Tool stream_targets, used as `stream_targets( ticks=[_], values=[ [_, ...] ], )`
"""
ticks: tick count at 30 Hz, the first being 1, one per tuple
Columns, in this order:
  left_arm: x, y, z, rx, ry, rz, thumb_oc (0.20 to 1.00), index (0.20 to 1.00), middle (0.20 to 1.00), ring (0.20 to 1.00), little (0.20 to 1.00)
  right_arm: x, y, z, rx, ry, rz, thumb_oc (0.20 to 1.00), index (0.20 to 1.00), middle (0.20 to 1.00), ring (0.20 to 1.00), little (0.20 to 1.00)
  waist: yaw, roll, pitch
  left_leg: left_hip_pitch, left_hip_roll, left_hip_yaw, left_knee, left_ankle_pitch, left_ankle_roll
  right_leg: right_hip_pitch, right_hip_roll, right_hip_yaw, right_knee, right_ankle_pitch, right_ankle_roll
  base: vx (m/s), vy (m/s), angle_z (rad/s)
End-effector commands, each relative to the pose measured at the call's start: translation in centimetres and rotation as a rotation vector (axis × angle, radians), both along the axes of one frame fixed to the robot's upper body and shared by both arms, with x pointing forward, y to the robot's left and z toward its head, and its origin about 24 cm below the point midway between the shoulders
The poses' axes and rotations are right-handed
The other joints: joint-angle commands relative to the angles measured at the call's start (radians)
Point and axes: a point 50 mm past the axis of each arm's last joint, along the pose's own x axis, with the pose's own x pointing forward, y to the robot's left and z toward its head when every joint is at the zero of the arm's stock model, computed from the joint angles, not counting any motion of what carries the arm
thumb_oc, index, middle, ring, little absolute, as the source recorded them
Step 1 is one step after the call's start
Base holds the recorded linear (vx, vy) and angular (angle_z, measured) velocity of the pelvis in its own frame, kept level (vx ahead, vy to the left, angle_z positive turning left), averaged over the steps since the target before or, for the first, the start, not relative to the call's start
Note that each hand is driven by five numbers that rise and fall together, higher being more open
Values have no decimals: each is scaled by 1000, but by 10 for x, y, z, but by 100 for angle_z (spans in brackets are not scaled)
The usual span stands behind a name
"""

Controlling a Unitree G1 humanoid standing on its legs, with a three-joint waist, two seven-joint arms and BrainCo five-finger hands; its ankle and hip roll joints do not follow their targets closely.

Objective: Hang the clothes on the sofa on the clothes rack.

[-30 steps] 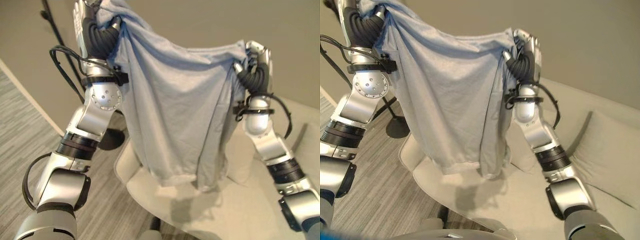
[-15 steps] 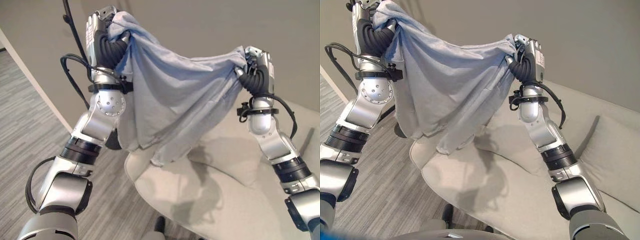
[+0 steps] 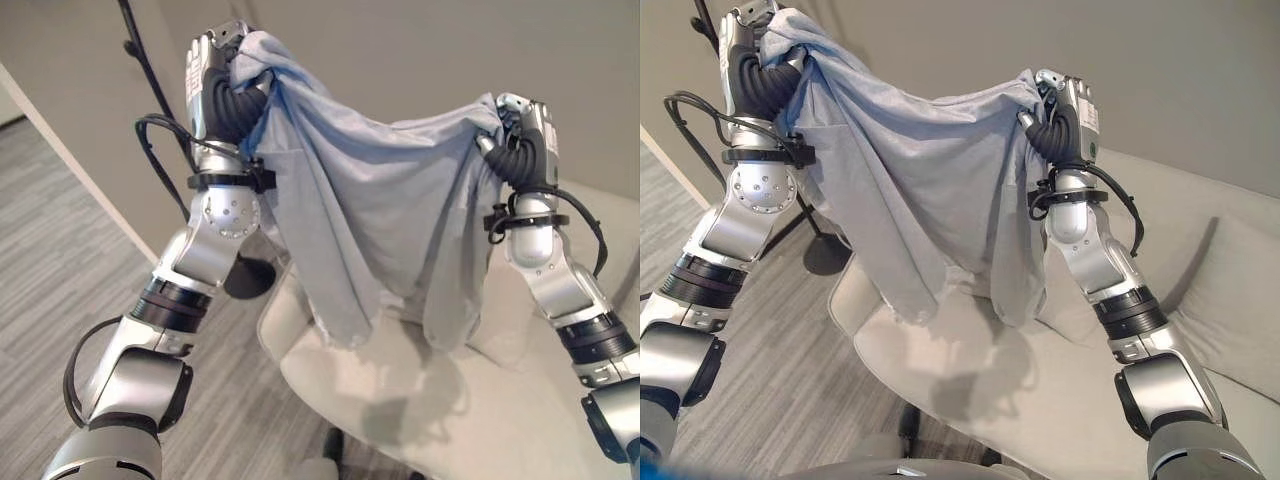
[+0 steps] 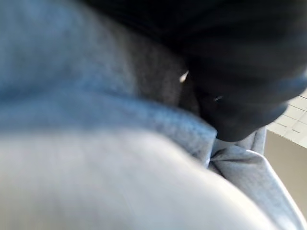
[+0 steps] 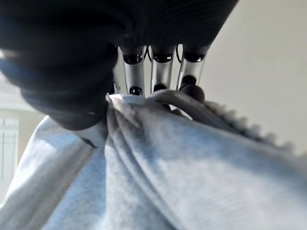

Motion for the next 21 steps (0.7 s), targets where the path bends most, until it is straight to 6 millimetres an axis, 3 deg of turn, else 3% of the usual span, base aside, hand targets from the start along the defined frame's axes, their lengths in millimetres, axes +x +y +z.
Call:
stream_targets(
  ticks=[1, 6, 7, 9, 11, 12, 13, 15, 17, 18, 19, 21],
  values=[
    [-2, 7, 21, -26, -85, 29, 200, 200, 200, 200, 200, -7, -7, 29, 14, -121, 11, 200, 200, 200, 200, 200, 32, 27, -79, 20, 101, -8, -150, 2, -26, -33, 27, 30, 40, -89, 121, 69, 213, 3],
    [0, 3, 16, -39, -70, 4, 200, 200, 200, 200, 200, -8, -14, 25, 19, -116, -21, 200, 200, 200, 200, 200, 44, 71, -99, 31, 141, -24, -160, 21, -84, 1, -14, 22, 64, -111, 143, 149, 446, 4],
    [0, -2, 13, -42, -59, -15, 200, 200, 200, 200, 200, -8, -16, 20, 15, -104, -40, 200, 200, 200, 200, 200, 42, 78, -109, 42, 120, -28, -147, 20, -88, 6, -71, 10, 78, -92, 164, 143, 732, 18],
    [0, -3, 12, -34, -56, -19, 200, 200, 200, 200, 200, -9, -15, 17, 20, -93, -38, 200, 200, 200, 200, 200, 45, 67, -112, 50, 100, -22, -137, 16, -81, 9, -100, 12, 81, -80, 173, 82, 421, 16],
    [1, -3, 14, -7, -48, -17, 200, 200, 200, 200, 200, -7, -10, 10, 45, -68, -29, 200, 200, 200, 200, 200, 52, 47, -120, 67, 71, -3, -123, 2, -59, -16, -144, 6, 100, -20, 175, 65, 260, 15],
    [1, -3, 14, -5, -47, -17, 200, 200, 200, 200, 200, -7, -10, 9, 47, -67, -29, 200, 200, 200, 200, 200, 54, 43, -122, 73, 71, 1, -126, -7, -61, -12, -146, 8, 98, -28, 175, 94, 390, 4],
    [1, -2, 17, 21, -49, -2, 200, 200, 200, 200, 200, -5, -5, 7, 57, -54, -21, 200, 200, 200, 200, 200, 60, 32, -126, 95, 47, 37, -119, -28, -40, -28, -186, -15, 110, 9, 175, 81, 360, -8],
    [-2, -1, 18, 42, -65, 12, 200, 200, 200, 200, 200, -5, -1, 6, 72, -57, -12, 200, 200, 200, 200, 200, 66, 20, -124, 109, 25, 69, -114, -42, -20, -42, -211, -29, 130, 26, 175, 54, 419, -19],
    [-5, -1, 20, 47, -77, 11, 200, 200, 200, 200, 200, -5, 1, 7, 73, -58, -1, 200, 200, 200, 200, 200, 64, 8, -123, 116, -5, 68, -115, -53, 1, -55, -194, 2, 167, 9, 166, 86, 312, -17],
    [-4, -2, 18, 51, -71, 7, 200, 200, 200, 200, 200, -5, 0, 9, 63, -57, -2, 200, 200, 200, 200, 200, 65, -1, -121, 122, -35, 64, -118, -55, 16, -62, -134, 33, 175, -21, 147, 93, 233, -1],
    [-4, -2, 18, 51, -71, 7, 200, 200, 200, 200, 200, -5, 0, 9, 63, -57, -2, 200, 200, 200, 200, 200, 67, 0, -122, 121, -34, 66, -118, -55, 15, -65, -133, 35, 177, -23, 147, 79, 223, 6],
    [-2, -1, 17, 53, -56, 18, 200, 200, 200, 200, 200, -3, 4, 14, 49, -64, 20, 200, 200, 200, 200, 200, 75, -8, -118, 137, -73, 75, -120, -56, 34, -87, -23, 23, 155, -57, 111, 46, 136, 12]
  ],
)
